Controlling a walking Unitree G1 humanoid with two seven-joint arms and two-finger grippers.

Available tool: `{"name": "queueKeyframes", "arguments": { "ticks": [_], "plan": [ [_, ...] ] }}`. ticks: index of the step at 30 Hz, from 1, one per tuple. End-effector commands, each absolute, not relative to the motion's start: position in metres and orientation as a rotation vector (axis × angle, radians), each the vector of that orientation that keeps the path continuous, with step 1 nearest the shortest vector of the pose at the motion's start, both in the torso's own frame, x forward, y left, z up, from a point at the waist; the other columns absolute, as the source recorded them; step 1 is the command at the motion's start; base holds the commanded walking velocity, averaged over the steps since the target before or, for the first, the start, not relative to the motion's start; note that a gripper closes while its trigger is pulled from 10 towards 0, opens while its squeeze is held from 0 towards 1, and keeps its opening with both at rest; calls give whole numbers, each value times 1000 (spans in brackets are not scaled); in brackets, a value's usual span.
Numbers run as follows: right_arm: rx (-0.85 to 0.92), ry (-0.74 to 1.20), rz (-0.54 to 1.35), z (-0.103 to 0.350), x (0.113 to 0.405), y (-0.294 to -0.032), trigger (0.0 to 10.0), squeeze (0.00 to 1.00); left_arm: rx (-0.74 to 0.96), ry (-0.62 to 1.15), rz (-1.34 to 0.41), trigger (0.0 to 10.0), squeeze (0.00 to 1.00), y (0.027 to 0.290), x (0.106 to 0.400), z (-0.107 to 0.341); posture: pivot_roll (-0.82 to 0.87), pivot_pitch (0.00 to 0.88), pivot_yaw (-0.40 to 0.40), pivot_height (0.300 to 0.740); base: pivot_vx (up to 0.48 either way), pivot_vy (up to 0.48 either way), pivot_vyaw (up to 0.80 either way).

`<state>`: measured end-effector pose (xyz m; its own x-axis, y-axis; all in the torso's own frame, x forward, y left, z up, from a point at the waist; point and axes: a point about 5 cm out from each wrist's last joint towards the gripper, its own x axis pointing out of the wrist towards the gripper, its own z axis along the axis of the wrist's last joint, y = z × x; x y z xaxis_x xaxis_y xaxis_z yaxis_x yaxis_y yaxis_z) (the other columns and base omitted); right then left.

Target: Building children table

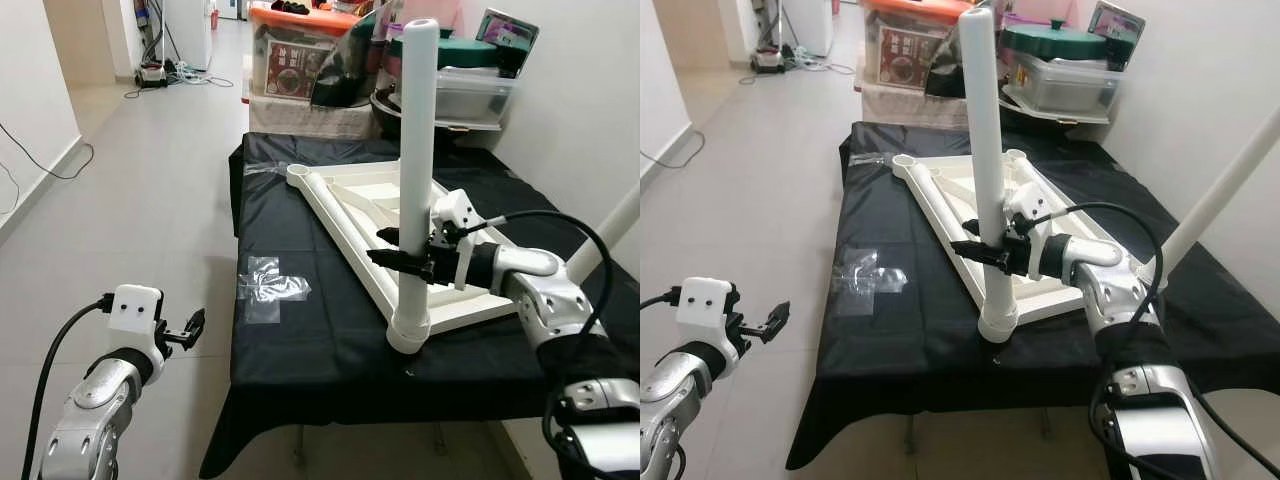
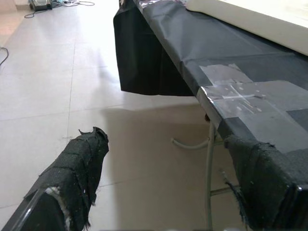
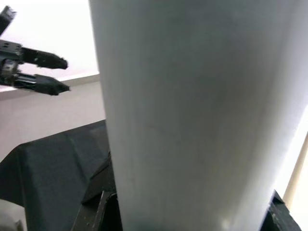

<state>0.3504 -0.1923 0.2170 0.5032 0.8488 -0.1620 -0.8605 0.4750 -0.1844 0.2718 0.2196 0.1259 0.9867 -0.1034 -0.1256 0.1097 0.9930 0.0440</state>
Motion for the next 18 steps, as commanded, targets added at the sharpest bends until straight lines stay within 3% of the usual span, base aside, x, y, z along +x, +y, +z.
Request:
{"name": "queueKeyframes", "arguments": {
  "ticks": [1, 8, 18],
  "plan": [
    [-248, 90, 1091, 206, 347, -190, 0, 0, 45, 145, -116, 10000, 0, 219, 271, 121, 85, 0, -143, 740, 0, 0, 0],
    [-248, 85, 1060, 207, 348, -194, 0, 0, 42, 147, -123, 10000, 0, 216, 272, 120, 83, 0, -143, 740, 0, 0, 0],
    [39, 19, 815, 192, 355, -187, 0, 0, 36, 147, -120, 10000, 0, 216, 271, 120, 91, 0, -143, 740, 0, 0, 0]
  ]
}}
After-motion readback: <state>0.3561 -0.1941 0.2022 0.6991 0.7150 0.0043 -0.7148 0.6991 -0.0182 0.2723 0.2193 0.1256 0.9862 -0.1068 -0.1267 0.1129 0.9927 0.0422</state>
